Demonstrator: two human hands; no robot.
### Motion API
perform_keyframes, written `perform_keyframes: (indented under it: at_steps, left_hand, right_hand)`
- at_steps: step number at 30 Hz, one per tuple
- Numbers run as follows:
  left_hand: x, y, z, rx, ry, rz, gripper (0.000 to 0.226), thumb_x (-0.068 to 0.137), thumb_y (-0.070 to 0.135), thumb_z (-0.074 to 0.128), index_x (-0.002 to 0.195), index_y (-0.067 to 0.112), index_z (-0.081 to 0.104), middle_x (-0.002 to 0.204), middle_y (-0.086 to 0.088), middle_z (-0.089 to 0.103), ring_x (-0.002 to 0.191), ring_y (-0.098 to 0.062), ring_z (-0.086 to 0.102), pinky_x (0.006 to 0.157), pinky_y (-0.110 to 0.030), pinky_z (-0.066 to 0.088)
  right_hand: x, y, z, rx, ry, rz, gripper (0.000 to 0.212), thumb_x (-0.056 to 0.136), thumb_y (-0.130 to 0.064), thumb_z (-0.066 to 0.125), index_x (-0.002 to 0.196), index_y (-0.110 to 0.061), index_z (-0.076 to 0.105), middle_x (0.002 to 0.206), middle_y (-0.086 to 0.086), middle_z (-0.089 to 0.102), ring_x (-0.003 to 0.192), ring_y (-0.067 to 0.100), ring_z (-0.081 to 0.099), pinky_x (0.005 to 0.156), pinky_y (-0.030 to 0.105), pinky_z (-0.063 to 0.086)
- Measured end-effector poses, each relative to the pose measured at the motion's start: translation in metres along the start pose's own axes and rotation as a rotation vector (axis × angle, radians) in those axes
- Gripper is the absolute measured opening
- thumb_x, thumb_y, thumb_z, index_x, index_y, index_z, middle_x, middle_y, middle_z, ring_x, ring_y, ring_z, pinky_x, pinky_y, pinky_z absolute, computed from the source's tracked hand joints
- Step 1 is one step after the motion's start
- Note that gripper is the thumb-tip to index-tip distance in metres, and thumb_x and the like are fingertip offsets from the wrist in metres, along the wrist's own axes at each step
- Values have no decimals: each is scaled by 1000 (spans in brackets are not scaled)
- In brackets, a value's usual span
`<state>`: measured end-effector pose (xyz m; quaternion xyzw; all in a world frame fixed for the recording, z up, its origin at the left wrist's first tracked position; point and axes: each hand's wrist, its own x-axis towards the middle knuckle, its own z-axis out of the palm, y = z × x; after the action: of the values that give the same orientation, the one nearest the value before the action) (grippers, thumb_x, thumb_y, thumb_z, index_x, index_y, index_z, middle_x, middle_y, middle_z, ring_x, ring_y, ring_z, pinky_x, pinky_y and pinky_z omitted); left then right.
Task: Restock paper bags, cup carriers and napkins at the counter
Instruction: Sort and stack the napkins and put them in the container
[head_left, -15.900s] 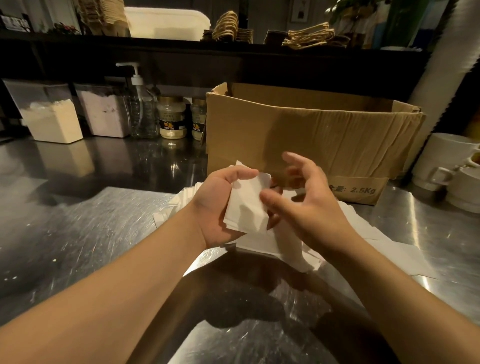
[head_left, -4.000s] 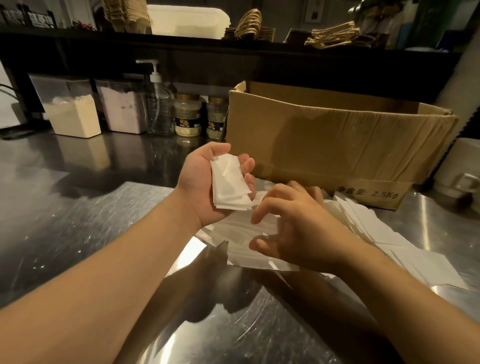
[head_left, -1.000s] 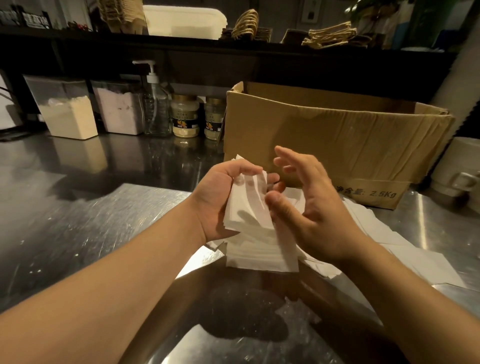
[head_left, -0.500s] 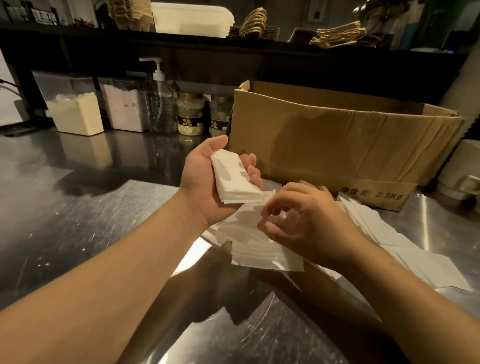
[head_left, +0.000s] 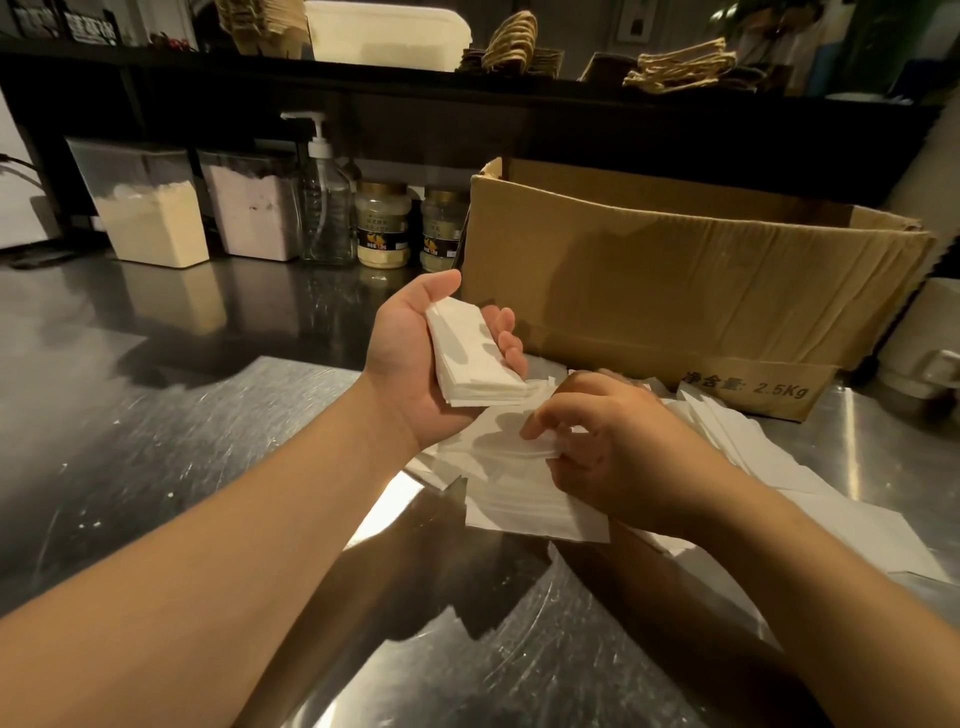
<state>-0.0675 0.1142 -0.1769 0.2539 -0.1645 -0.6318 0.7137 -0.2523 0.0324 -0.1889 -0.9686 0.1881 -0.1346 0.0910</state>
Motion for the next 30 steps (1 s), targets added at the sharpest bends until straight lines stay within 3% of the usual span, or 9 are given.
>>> perform_keyframes:
  at_steps: [10,14,17,19,21,23,24,28,30]
  left_hand:
    - [-3,-2,3,82,15,-22,73,72,32,70,140,17,49,107,-10,57,83,-23,58,76,-33,54]
    - [-4,-1,4,78,-4,-30,53,79,24,62,129,13,51,98,-8,61,79,-20,57,81,-30,49]
    - [-5,-1,4,80,-14,-32,55,79,25,62,132,14,52,97,-7,63,77,-18,57,79,-30,49]
    - [-4,0,3,106,-10,-31,60,78,27,64,136,16,52,98,-7,64,77,-18,57,78,-29,50]
    - [-4,1,2,142,-15,-34,62,81,28,65,139,15,50,99,-7,64,82,-19,59,94,-29,47]
    - [-3,0,1,226,-41,-51,61,82,29,68,138,11,50,107,-9,63,99,-23,60,114,-37,35]
    - [-3,-1,1,289,-43,-66,65,81,31,70,139,9,51,113,-10,62,108,-26,59,116,-41,34]
    - [-6,-9,8,557,-24,-120,56,80,43,61,130,17,60,107,-11,67,95,-27,66,91,-43,52]
    - [-8,-13,9,578,-65,-169,56,83,44,58,133,19,60,111,-12,66,96,-29,65,92,-45,51]
  right_hand:
    - [1,3,1,138,172,10,25,91,-25,72,95,-46,60,103,-25,55,105,7,50,90,35,52]
    - [-2,-1,-2,342,252,38,20,93,-25,66,92,-44,59,98,-25,61,97,4,59,70,20,54]
    - [-4,-3,-5,510,301,4,15,93,-28,65,92,-43,65,93,-24,67,96,0,60,73,15,53]
    - [-5,-3,-8,693,292,-10,10,92,-29,65,92,-37,71,96,-20,70,96,6,63,76,21,55]
    - [-6,-3,-13,935,269,-29,12,87,-25,66,95,-26,74,98,-10,74,98,14,68,82,28,59]
    - [-6,-3,-16,1128,255,-32,19,81,-18,69,100,-16,73,101,-1,76,98,19,71,82,29,59]
    - [-6,-2,-17,1165,259,-25,23,79,-18,71,101,-14,72,102,2,77,99,21,72,82,29,59]
    - [-5,-4,-18,1158,307,26,25,74,-21,73,97,-14,72,96,0,77,94,19,73,78,27,60]
    - [-5,-4,-17,1125,332,49,26,73,-23,73,98,-16,71,96,-1,76,96,19,73,79,30,61]
